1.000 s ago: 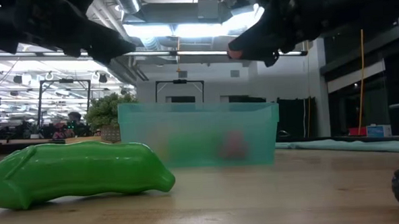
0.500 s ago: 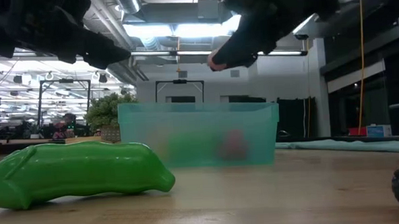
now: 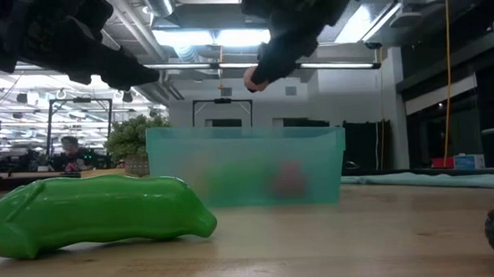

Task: Pick and placing Produce into tupperware
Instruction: Put the peach into the bin

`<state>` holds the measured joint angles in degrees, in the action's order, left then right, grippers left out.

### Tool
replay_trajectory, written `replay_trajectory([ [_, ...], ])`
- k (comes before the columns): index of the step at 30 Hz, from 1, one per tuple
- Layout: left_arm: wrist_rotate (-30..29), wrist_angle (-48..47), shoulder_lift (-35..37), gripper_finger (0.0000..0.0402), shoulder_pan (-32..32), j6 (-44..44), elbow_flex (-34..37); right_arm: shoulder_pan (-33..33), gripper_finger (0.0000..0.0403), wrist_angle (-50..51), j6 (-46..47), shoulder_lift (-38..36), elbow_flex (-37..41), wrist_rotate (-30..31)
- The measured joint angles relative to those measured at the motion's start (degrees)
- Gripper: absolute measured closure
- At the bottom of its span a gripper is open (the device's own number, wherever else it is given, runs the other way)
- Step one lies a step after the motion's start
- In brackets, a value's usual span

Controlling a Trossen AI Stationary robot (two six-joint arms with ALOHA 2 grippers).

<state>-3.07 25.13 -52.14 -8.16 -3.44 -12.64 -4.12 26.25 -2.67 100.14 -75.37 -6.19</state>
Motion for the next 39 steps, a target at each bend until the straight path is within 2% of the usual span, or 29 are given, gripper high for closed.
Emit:
replay_trajectory([
  [4, -0.02, -0.15, 0.0, 0.0154, 0.0, 0.04, 0.0, -0.02, 0.0274, 4.77, -0.75, 0.87, -3.48, -0.01],
  [9, -0.04, -0.27, 0.0, 0.0154, -0.17, 0.15, 0.0, -0.02, 0.0274, 4.84, -0.6, 0.78, -3.54, -0.01],
  [20, -0.04, -0.55, -0.02, 0.0154, -0.42, 0.37, 0.0, -3.16, 0.0274, -1.94, -0.67, 7.67, -2.82, -0.08],
  [27, -0.04, -0.75, -0.02, 0.0154, -0.55, 0.44, 0.0, -4.39, 0.0274, -2.82, 0.5, 12.07, -2.8, -0.12],
  [39, -0.04, -1.18, -0.02, 0.0154, -0.55, 0.5, 0.0, -4.66, 0.0267, -4.19, 0.67, 13.78, -2.78, -1.5],
])
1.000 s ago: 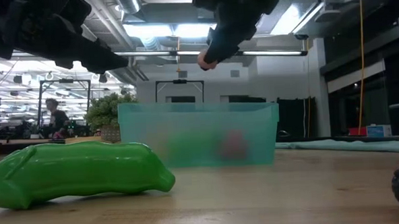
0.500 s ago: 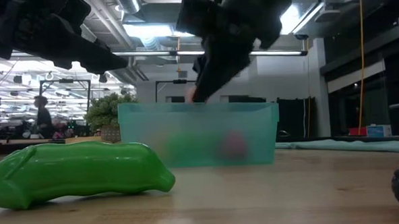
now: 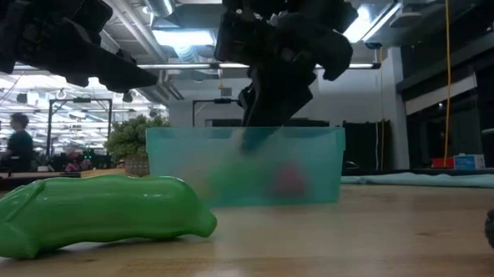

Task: Pick and placing Produce into tupperware
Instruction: Put the peach into the bin, then put the cherry into the bin

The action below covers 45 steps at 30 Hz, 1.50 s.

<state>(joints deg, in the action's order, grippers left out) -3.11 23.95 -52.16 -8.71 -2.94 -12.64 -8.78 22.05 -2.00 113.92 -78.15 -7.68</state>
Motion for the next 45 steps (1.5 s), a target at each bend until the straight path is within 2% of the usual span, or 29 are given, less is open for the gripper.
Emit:
replay_trajectory([
  [8, 0.0, -0.78, 0.0, 0.0154, 0.0, 0.92, 0.0, 0.0, 0.0262, -0.61, 0.26, 0.16, 0.0, 0.0],
  [20, 0.01, -1.21, 0.0, 0.0154, 0.0, 1.05, 0.0, 0.0, 0.0213, -1.04, 0.12, 0.14, 0.0, 0.04],
  [27, 0.02, -0.56, 0.67, 0.0154, 0.0, 2.23, -0.04, 0.01, 0.0213, 0.22, 2.47, -0.63, 0.0, 0.02],
  [37, 0.02, -0.56, 7.94, 0.0154, -0.04, 5.0, -0.07, 0.76, 0.0214, 2.28, -1.43, -10.56, 0.36, 0.51],
  [45, 0.04, -2.32, 11.67, 0.0154, -0.04, 14.91, -0.15, 0.74, 0.0215, -4.58, -1.28, -16.3, 9.76, 1.28],
])
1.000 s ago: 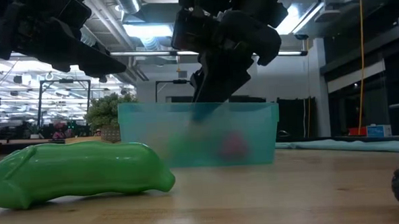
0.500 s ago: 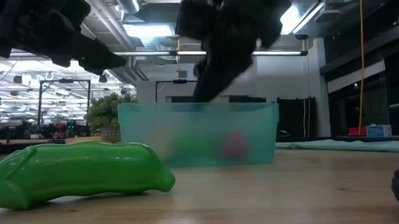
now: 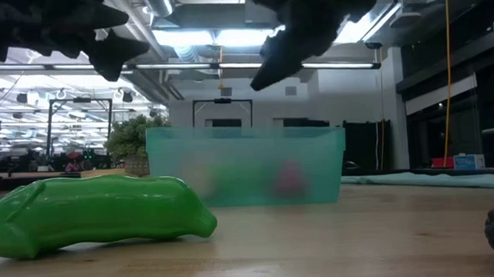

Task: Pick and placing Produce into tupperware
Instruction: Put the cherry into the bin

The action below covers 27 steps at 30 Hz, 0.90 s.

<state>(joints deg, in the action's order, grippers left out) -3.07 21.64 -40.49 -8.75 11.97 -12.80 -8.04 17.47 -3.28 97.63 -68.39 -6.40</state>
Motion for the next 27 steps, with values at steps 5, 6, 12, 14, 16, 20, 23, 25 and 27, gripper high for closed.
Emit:
replay_trajectory([
  [5, 0.0, -0.19, 0.02, 0.0154, 0.0, 1.42, 0.0, -0.01, 0.0215, -12.31, 0.19, -7.71, 9.93, 4.77],
  [6, 0.1, -0.18, 0.02, 0.0154, -0.03, 1.42, 0.0, -0.01, 0.0215, -16.42, 0.29, -9.55, 12.37, 5.28],
  [12, 6.52, -0.3, 0.03, 0.0154, -0.27, 1.8, -0.02, -0.01, 0.0215, -39.15, 2.64, -16.76, 27.45, 5.75],
  [14, 8.84, -0.66, 0.23, 0.0154, -0.91, 3.47, -0.02, -0.01, 0.0215, -43.94, 3.54, -17.29, 30.35, 5.76],
  [16, 9.73, -1.8, 1.0, 0.0154, -1.9, 5.45, -0.02, -0.01, 0.0215, -46.55, 4.41, -17.6, 32.77, 5.76],
  [20, 8.34, -3.21, 1.65, 0.0154, -4.27, 6.97, -0.11, 0.01, 0.0215, -48.38, 4.64, -17.58, 33.43, 5.78],
  [23, 4.75, -3.45, 1.64, 0.0154, -6.25, 6.74, -0.18, 0.01, 0.0215, -48.6, 4.68, -17.56, 32.72, 5.78],
  [25, 2.22, -6.63, 1.61, 0.0154, -7.63, 5.41, -1.6, 0.01, 0.0215, -48.67, 4.68, -17.58, 32.56, 5.76],
  [27, -1.69, -13.38, 1.62, 0.0154, -9.31, 5.0, -4.54, 0.01, 0.0215, -48.57, 4.68, -17.56, 32.56, 5.78],
])
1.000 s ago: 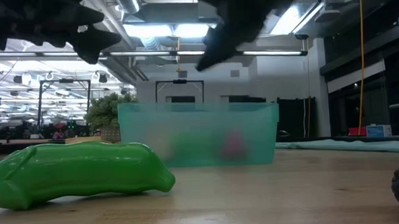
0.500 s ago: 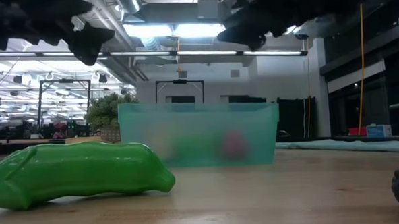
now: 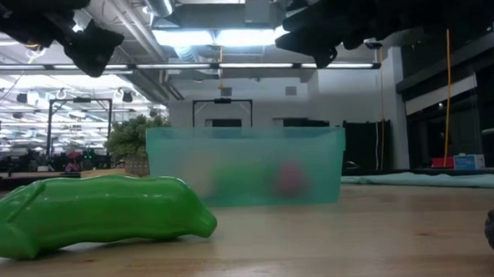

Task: Pick and placing Produce into tupperware
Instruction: Put the cherry into the bin

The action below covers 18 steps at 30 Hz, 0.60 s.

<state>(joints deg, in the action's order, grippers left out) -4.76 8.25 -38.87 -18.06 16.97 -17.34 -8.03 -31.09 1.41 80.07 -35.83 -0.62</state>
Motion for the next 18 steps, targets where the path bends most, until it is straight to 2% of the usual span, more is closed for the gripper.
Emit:
replay_trajectory([
  [3, -5.2, -10.84, -0.21, 0.0154, -2.75, 0.13, -5.06, 0.0, 0.0215, -0.02, 0.0, 0.0, 0.0, -0.01],
  [9, -10.55, -23.45, -3.21, 0.0154, -9.23, 3.88, -13.73, 0.0, 0.0215, 0.02, -0.04, 0.0, 0.0, -0.02],
  [13, -14.37, -31.56, -7.62, 0.0154, -14.11, 10.05, -17.75, 0.0, 0.0215, 0.02, -0.11, 0.02, 0.0, 0.0],
  [18, -15.75, -40.22, -16.01, 0.0154, -18.52, 19.29, -22.9, 0.0, 0.0215, 0.02, -0.22, 0.02, 0.0, 0.0],
])
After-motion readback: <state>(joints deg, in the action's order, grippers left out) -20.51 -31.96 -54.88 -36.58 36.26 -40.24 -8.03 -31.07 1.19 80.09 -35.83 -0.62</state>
